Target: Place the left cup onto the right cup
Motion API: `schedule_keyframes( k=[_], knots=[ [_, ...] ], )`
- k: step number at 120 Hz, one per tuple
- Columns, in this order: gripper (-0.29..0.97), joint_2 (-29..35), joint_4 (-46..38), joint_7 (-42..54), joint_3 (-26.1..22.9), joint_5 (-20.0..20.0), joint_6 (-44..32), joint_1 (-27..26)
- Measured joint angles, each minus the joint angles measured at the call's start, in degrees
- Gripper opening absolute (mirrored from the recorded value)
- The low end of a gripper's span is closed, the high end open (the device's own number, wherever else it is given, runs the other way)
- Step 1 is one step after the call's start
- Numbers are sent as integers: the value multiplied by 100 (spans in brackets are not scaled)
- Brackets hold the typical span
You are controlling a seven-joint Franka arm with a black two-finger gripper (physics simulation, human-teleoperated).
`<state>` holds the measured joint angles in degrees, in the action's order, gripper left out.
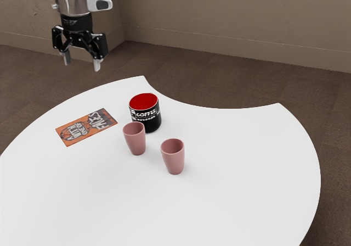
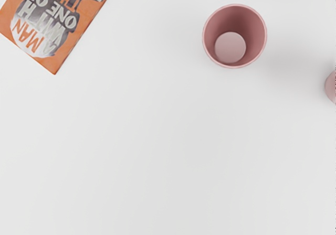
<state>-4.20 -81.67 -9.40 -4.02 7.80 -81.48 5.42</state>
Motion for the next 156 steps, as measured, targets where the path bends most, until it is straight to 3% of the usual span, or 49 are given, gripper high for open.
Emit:
schedule_keyframes(
  k=[31, 77, 108, 156],
  knots=[
    [68, -202, -294, 5, -203, -34, -533, -8],
    [68, -1356, -334, 0, -213, -41, -1590, 13],
    [68, -1501, -1110, -13, -226, -54, -2619, 8],
    [68, -2253, -1085, -9, -319, -43, -3702, 12]
  ],
)
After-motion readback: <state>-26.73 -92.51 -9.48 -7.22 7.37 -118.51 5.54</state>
